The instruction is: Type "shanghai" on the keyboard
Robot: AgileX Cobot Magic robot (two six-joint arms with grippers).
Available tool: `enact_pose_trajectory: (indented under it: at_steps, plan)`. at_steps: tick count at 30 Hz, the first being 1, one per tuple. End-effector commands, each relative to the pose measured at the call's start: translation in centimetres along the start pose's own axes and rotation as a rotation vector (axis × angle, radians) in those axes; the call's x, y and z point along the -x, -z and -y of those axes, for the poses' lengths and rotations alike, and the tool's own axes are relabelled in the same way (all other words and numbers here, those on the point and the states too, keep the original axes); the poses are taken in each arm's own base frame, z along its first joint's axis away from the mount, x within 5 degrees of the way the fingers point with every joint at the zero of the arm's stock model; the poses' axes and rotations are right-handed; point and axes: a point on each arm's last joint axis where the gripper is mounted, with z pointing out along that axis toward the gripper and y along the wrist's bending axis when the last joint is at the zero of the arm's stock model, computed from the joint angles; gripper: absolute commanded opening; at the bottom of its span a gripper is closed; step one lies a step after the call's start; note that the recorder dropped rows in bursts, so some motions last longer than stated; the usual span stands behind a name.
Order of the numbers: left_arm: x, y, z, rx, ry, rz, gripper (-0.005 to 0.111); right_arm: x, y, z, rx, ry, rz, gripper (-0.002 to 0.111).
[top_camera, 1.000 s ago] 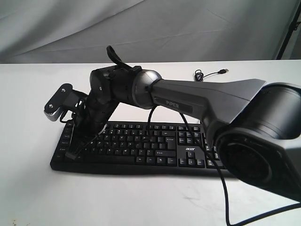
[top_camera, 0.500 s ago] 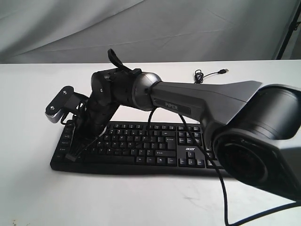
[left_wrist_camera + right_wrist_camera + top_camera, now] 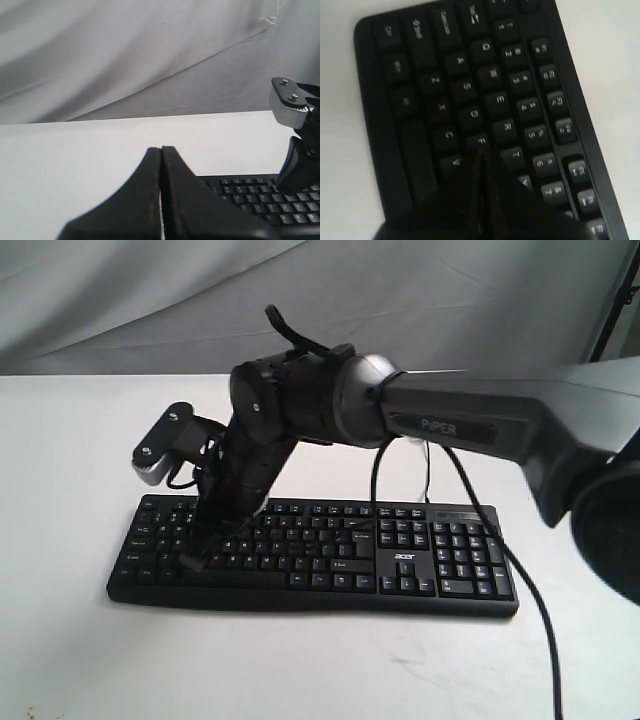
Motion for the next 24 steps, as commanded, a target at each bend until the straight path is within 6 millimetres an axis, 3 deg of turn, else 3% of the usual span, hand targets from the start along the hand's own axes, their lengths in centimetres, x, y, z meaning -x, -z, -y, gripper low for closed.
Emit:
enact_pose_trajectory:
  at_steps: [1, 7, 24]
  plan:
    - [0.0, 0.0, 0.0, -0.007, 0.002, 0.007, 0.0, -1.6, 0.9, 0.5, -0.027, -0.056, 0.041, 0.0]
    - [0.0, 0.0, 0.0, -0.007, 0.002, 0.007, 0.0, -2.7, 0.6, 1.1, -0.033, -0.091, 0.039, 0.0]
    - [0.0, 0.0, 0.0, -0.007, 0.002, 0.007, 0.0, -3.0, -0.9, 1.0, -0.021, -0.081, 0.048, 0.0]
